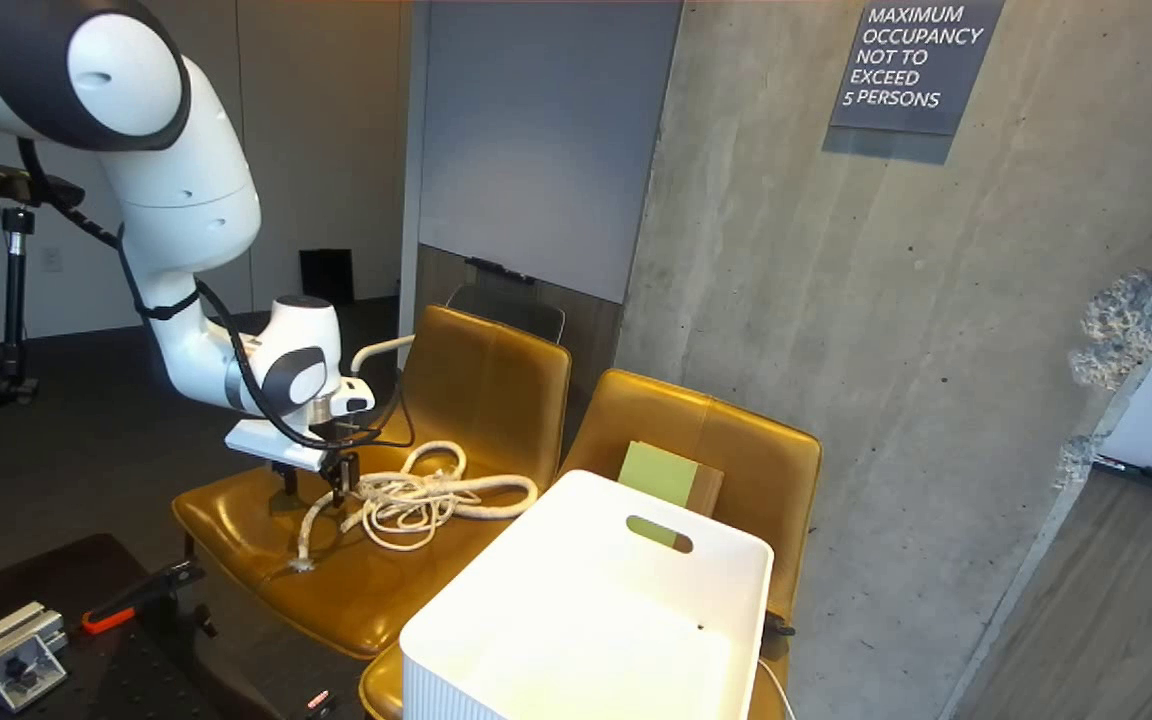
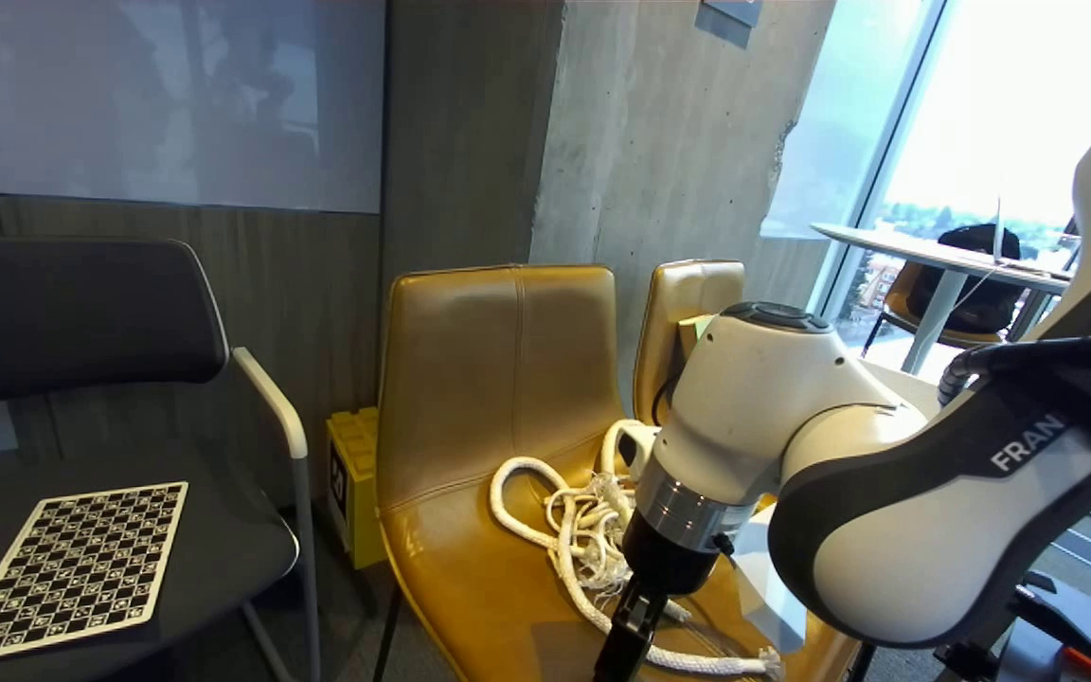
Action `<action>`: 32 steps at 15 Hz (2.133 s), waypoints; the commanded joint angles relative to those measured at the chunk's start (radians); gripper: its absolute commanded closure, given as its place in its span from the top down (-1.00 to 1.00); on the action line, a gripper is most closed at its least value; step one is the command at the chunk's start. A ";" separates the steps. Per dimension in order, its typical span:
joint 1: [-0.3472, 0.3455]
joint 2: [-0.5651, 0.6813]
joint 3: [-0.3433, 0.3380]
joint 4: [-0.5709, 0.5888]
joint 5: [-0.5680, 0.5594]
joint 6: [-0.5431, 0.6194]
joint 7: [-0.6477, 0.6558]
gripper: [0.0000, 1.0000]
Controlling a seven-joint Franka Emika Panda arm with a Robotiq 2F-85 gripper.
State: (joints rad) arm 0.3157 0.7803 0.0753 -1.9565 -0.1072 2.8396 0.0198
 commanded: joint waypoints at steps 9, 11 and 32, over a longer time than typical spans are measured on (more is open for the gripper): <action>-0.009 0.021 -0.018 0.055 0.010 -0.141 0.061 -0.99; -0.005 -0.040 -0.014 0.009 0.017 -0.180 0.087 -0.95; -0.219 -0.738 0.009 0.250 0.242 -0.738 0.082 -0.93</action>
State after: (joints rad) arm 0.1269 0.0659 0.0995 -1.8266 0.0865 2.1984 0.1192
